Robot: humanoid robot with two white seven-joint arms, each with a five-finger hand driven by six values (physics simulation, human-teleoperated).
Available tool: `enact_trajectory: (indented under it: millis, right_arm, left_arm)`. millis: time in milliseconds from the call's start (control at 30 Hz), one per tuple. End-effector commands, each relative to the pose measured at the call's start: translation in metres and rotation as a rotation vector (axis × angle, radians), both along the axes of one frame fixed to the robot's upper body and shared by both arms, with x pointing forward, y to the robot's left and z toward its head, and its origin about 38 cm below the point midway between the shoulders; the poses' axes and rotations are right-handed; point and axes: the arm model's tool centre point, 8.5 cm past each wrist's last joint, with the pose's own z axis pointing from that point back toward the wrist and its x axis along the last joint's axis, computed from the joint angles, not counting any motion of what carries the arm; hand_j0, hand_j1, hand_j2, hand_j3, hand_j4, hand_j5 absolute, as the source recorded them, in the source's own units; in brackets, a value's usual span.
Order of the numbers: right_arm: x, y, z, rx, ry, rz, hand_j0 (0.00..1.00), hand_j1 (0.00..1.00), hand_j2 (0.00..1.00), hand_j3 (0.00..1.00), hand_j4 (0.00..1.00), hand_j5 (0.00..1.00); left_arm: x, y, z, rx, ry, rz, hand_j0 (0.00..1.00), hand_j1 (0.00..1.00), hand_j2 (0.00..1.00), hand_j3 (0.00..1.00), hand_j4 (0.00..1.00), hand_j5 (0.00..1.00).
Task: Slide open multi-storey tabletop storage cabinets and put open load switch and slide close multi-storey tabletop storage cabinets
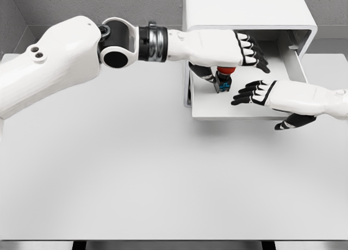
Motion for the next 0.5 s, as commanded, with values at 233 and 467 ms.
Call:
enact_trajectory:
  millis: [233, 467]
  right_arm:
    - [0.001, 0.000, 0.001, 0.008, 0.002, -0.003, 1.00, 1.00, 1.00, 1.00, 1.00, 1.00]
    - [0.001, -0.001, 0.000, 0.008, 0.005, -0.008, 1.00, 1.00, 1.00, 1.00, 1.00, 1.00]
  left_arm:
    - [-0.022, 0.007, 0.010, -0.023, -0.008, -0.061, 1.00, 1.00, 1.00, 1.00, 1.00, 1.00]
    - [-0.028, 0.034, 0.030, -0.070, 0.002, -0.052, 1.00, 1.00, 1.00, 1.00, 1.00, 1.00]
